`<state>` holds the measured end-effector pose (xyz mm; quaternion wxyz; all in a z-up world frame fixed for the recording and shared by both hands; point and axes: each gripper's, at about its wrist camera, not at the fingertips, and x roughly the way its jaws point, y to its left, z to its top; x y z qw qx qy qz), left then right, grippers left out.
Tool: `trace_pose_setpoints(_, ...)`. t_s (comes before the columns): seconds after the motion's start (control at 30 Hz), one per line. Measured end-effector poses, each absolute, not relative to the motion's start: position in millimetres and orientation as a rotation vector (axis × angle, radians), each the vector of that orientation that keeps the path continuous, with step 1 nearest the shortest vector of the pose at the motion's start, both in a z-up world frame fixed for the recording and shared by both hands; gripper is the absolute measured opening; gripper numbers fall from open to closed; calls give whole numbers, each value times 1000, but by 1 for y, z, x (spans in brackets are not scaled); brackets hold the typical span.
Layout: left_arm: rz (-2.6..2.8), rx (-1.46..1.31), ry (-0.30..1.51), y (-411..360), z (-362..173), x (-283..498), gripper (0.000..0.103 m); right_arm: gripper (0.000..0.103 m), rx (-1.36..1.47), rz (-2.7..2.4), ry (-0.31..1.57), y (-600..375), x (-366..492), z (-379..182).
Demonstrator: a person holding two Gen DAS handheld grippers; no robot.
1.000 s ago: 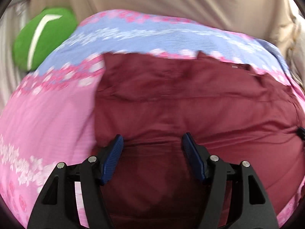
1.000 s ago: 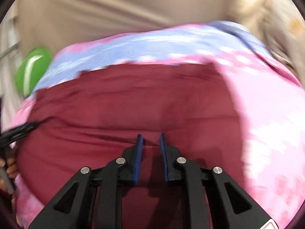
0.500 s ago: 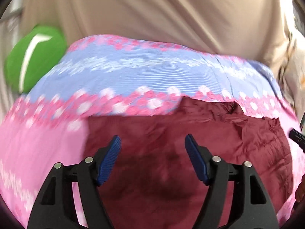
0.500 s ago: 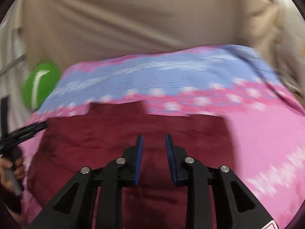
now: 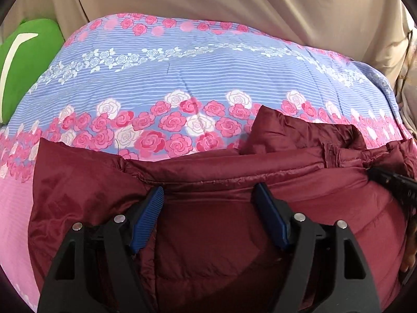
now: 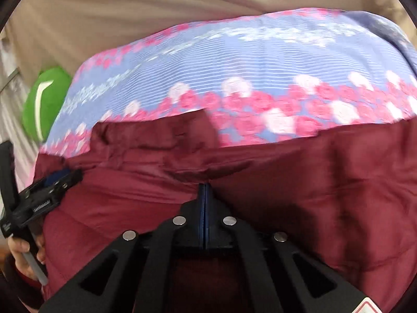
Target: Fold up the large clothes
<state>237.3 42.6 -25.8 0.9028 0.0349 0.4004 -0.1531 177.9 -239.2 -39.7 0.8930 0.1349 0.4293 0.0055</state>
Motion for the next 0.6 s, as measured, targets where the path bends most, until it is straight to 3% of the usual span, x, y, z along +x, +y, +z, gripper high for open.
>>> trace_pose_setpoints(0.13,-238,96,795,59,-23,233,73,0,262,-150,853,-265,158,-36)
trace_pose_setpoints(0.3,-111,84,792,104,-25,235,84,0,354,-263,838,-307,127,-36)
trace_pose_setpoints(0.33,-113,52,808,115,-25,234,84,4,334,-323,828,-309,118,-31)
trace_pose_setpoints(0.37,-98,45,808,120,-23,230,83,15,344,-326,794,-306,106,-22)
trace_pose_setpoints(0.43,-70,69,788,129,-14,212,83,16,351,-289,743,-302,82,-5)
trace_pose_setpoints(0.5,-93,64,780,134,-7,193,83,22,307,-291,719,-290,58,6)
trace_pose_setpoints(0.6,-149,54,799,135,-8,168,83,26,240,-334,785,-290,41,-10)
